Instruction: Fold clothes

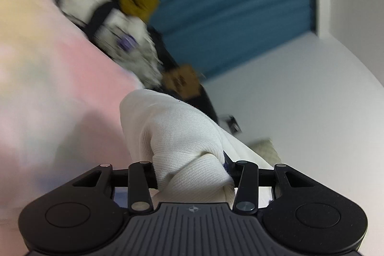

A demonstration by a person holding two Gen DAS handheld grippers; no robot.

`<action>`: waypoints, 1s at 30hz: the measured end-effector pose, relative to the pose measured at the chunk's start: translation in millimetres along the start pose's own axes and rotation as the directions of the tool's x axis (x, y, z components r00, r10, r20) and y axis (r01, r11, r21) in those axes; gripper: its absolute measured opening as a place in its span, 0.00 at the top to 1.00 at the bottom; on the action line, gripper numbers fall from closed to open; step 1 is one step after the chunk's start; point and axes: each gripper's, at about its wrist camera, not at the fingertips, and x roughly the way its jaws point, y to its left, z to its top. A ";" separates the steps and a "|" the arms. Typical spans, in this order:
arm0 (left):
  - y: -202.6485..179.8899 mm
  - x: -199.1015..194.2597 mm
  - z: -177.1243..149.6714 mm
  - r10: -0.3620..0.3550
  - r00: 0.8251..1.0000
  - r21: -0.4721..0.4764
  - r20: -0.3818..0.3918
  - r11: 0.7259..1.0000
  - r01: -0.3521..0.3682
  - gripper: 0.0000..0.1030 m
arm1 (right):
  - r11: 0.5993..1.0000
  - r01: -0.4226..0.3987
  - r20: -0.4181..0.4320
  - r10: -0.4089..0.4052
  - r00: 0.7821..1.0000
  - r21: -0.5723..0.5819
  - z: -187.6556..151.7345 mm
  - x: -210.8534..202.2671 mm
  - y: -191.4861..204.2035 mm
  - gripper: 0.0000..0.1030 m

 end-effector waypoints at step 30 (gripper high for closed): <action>-16.6 96.7 -124.1 0.344 0.907 0.486 -0.243 0.852 -0.193 0.15 | 0.791 0.609 -0.155 -0.596 0.788 0.058 -14.6 -82.1 -143.2 0.29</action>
